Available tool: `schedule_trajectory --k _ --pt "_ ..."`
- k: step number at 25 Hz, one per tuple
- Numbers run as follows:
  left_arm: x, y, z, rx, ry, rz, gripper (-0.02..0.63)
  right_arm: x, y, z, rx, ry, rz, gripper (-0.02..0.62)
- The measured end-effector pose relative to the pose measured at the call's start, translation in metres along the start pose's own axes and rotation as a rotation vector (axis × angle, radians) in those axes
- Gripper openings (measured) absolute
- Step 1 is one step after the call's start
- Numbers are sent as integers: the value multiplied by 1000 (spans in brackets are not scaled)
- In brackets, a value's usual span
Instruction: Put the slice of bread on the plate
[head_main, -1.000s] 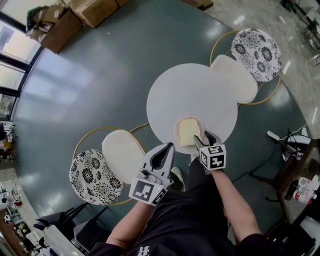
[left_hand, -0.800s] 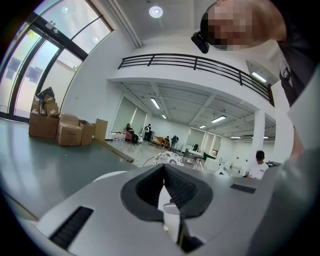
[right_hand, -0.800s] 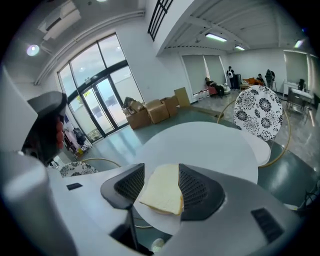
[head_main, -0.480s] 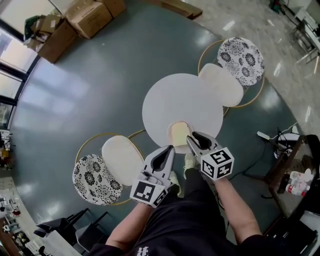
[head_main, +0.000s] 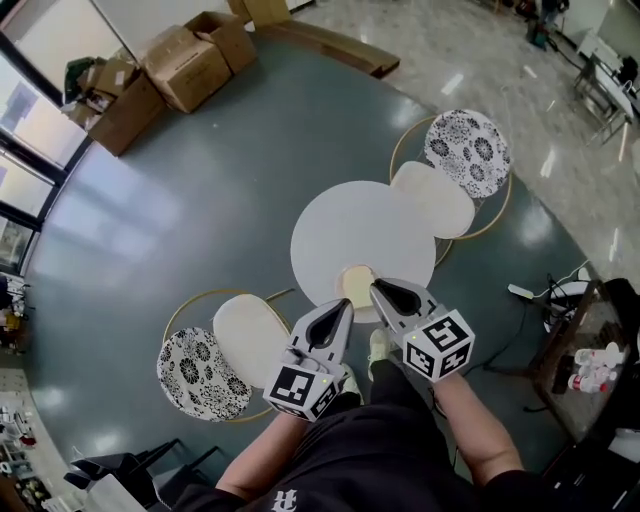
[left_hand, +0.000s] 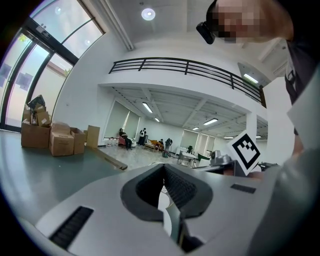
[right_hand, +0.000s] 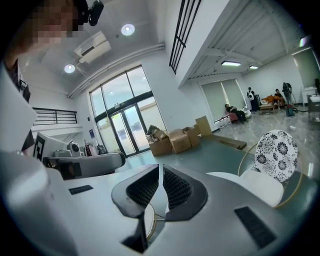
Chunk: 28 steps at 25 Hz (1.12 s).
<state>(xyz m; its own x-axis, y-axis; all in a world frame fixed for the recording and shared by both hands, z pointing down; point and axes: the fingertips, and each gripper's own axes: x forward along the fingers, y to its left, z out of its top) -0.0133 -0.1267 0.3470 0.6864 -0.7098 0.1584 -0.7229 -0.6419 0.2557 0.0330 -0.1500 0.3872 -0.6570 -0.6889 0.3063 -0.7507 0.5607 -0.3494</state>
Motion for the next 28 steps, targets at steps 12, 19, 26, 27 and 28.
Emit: schedule_trajectory --k 12,19,26,27,28 --pt "-18 -37 53 74 -96 -66 6 -51 56 63 -92 -166 28 8" --pt "-26 -46 75 80 -136 -81 6 -61 70 82 -129 -207 20 6" --pt "-28 -52 78 88 -158 -95 6 -66 75 90 -167 -221 8 6" --pt "-28 -52 78 89 -158 -97 6 -66 75 91 -171 -220 5 5" --pt "-29 -53 78 89 -158 -98 6 -66 76 91 -175 -219 3 5"
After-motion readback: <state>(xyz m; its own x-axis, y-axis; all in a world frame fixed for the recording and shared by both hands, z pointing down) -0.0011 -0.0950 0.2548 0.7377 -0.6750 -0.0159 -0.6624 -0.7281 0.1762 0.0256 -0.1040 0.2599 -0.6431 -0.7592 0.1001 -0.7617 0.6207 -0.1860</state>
